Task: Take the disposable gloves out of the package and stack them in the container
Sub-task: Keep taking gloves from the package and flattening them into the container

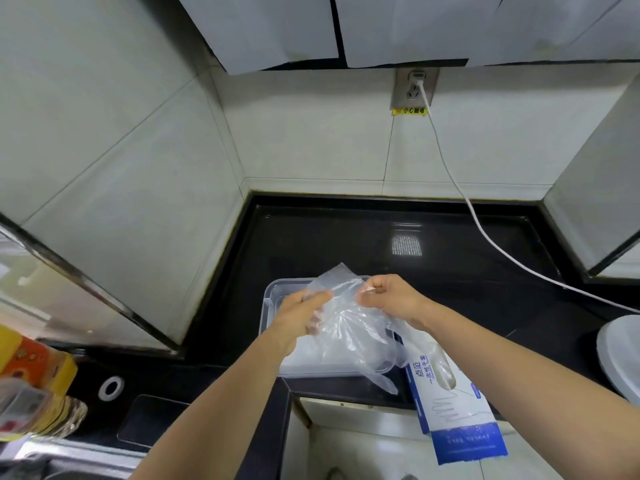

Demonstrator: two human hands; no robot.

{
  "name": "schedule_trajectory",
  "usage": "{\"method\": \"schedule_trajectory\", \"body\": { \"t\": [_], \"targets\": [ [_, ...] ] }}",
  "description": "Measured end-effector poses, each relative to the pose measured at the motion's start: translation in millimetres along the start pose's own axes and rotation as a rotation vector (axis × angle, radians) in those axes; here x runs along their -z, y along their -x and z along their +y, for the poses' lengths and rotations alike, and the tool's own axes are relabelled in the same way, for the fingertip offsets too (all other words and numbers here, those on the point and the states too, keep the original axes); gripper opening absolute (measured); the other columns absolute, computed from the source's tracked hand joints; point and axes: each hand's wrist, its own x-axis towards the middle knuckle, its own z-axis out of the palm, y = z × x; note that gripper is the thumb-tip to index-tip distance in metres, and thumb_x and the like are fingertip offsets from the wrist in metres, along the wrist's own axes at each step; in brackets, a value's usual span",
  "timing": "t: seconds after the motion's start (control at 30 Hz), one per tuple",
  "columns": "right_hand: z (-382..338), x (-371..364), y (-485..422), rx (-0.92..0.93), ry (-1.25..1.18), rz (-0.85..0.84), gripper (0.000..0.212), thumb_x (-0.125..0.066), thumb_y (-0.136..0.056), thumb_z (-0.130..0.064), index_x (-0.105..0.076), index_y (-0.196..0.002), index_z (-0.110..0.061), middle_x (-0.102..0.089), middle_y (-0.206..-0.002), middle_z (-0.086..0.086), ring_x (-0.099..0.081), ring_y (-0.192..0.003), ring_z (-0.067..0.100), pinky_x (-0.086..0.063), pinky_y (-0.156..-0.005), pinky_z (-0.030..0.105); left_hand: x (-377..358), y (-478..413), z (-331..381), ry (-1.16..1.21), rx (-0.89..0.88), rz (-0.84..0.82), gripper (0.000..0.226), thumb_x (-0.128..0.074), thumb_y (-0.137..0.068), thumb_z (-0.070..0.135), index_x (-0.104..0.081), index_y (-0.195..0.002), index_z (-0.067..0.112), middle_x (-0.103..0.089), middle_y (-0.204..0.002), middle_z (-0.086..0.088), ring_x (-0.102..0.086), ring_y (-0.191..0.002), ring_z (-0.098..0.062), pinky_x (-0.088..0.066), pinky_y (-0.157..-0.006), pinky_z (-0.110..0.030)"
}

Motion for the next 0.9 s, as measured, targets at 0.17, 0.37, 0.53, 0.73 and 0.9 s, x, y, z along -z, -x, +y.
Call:
{"method": "schedule_trajectory", "body": {
  "t": [0.17,0.37,0.53,0.73,0.9],
  "targets": [
    [-11,-7,-14,-0.004,0.233,-0.159,0.009,-0.076,-0.082,-0.007,-0.072,-0.09,-0.003,-0.068,-0.088,0.006,-0.063,-0.086,0.014,-0.051,-0.096,0.038,15,-4,4,-0.378,-0.014,-0.12,0.024,-0.072,-0.084,0.041,-0.066,-0.097,0.022,-0.068,-0.094,-0.002,-0.066,-0.085,-0.015,-0.056,-0.076,-0.03],
    [-13,-32,-25,0.503,0.671,0.415,0.029,-0.075,-0.079,-0.016,-0.066,-0.107,-0.023,-0.053,-0.106,-0.007,-0.045,-0.099,0.01,-0.031,-0.088,0.028,7,-23,-13,-0.562,-0.176,0.141,0.023,-0.054,-0.098,0.026,-0.059,-0.082,0.01,-0.055,-0.062,-0.003,-0.056,-0.057,-0.015,-0.051,-0.057,-0.031],
    [21,-65,-29,0.38,0.766,0.066,0.03,-0.066,-0.091,-0.019,-0.061,-0.12,-0.024,-0.053,-0.132,-0.002,-0.058,-0.107,0.016,-0.049,-0.095,0.032,6,-31,-33,-0.856,-0.261,0.207,0.021,-0.042,-0.102,0.017,-0.06,-0.097,0.008,-0.064,-0.09,-0.011,-0.062,-0.078,-0.017,-0.042,-0.059,-0.018],
    [47,-72,-44,0.107,1.005,-0.114,0.055,-0.06,-0.095,-0.026,-0.037,-0.146,-0.028,-0.032,-0.151,0.0,-0.054,-0.12,0.022,-0.043,-0.102,0.028,12,-40,-48,-1.144,-0.267,0.234,0.038,-0.047,-0.101,0.018,-0.042,-0.137,0.009,-0.059,-0.123,-0.009,-0.062,-0.103,-0.02,-0.05,-0.08,-0.025],
    [47,-81,-49,0.048,1.02,-0.234,0.066,-0.058,-0.091,-0.008,-0.031,-0.149,-0.02,-0.03,-0.146,0.005,-0.059,-0.104,0.024,-0.05,-0.091,0.034,-4,-31,-35,-1.283,-0.769,0.275,0.043,-0.076,-0.073,0.004,-0.059,-0.111,0.014,-0.059,-0.107,-0.005,-0.06,-0.095,-0.018,-0.052,-0.08,-0.027]
  ]
}}
